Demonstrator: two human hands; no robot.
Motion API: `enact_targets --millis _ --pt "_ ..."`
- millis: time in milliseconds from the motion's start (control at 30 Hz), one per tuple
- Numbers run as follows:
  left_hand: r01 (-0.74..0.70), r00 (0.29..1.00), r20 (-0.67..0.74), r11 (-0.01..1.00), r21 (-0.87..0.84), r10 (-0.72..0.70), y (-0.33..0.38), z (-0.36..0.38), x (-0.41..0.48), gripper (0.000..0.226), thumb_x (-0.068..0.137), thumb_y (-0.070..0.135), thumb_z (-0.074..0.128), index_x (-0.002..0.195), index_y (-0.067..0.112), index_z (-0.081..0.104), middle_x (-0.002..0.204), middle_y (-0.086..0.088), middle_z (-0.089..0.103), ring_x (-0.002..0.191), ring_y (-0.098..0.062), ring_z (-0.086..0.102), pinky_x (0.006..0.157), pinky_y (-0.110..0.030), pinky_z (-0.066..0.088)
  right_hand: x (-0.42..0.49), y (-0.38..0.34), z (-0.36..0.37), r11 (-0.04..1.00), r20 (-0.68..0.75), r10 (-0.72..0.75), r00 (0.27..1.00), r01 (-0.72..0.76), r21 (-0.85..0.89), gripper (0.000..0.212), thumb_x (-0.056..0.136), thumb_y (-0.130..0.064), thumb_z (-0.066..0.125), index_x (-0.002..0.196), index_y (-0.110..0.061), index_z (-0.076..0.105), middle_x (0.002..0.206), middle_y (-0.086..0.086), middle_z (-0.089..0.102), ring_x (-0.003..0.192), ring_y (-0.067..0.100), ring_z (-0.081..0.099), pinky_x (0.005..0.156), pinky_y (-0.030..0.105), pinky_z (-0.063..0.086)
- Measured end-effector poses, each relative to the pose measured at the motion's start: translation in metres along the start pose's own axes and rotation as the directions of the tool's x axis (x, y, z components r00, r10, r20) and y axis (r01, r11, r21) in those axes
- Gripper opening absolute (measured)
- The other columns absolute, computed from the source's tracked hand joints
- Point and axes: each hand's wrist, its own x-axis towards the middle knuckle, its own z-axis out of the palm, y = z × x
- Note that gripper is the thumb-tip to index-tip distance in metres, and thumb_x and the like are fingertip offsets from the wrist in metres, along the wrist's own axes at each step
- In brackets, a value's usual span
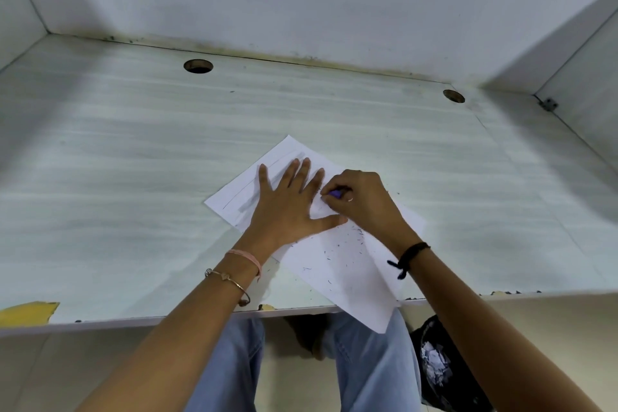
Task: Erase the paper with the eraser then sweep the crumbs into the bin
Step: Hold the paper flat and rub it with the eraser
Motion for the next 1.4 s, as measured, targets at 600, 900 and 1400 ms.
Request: enact_targets --millis 600,900,1400 --pt "0.001 1.0 0.014 1.0 0.01 -0.001 0.0 -0.003 -0.002 0.108 0.067 0.094 0.007 0.155 0.034 -0.003 0.164 0.001 -0.012 0.15 -0.014 -0.014 0.111 -0.068 -0.012 0.007 0.005 0.002 1.0 -0.018 0.0 1.0 0.0 -0.011 0.005 0.076 -0.003 0.068 0.075 -0.006 0.072 0.071 0.007 0.068 0.068 0.017 0.059 0.063 0.018 0.042" --pt "0.042 0.999 0.015 0.999 0.02 -0.042 0.005 -0.004 -0.011 0.099 0.076 0.089 0.012 0.156 0.032 0.005 0.164 0.0 -0.007 0.15 -0.017 -0.01 0.11 -0.069 -0.012 0.002 0.03 -0.005 0.91 -0.146 0.292 0.945 -0.227 0.347 0.004 0.082 -0.005 0.069 0.083 -0.004 0.073 0.077 0.005 0.069 0.056 0.0 0.057 0.059 0.005 0.043" --pt "-0.018 0.999 -0.042 1.0 0.007 0.019 0.015 0.005 0.012 0.097 0.071 0.091 0.005 0.154 0.041 0.002 0.165 0.001 -0.006 0.151 -0.017 -0.009 0.109 -0.07 -0.01 0.001 0.02 -0.004 0.972 -0.1 0.16 0.982 -0.138 0.192 0.01 0.075 0.001 0.069 0.079 -0.007 0.073 0.065 -0.006 0.064 0.055 -0.001 0.055 0.055 0.008 0.041"
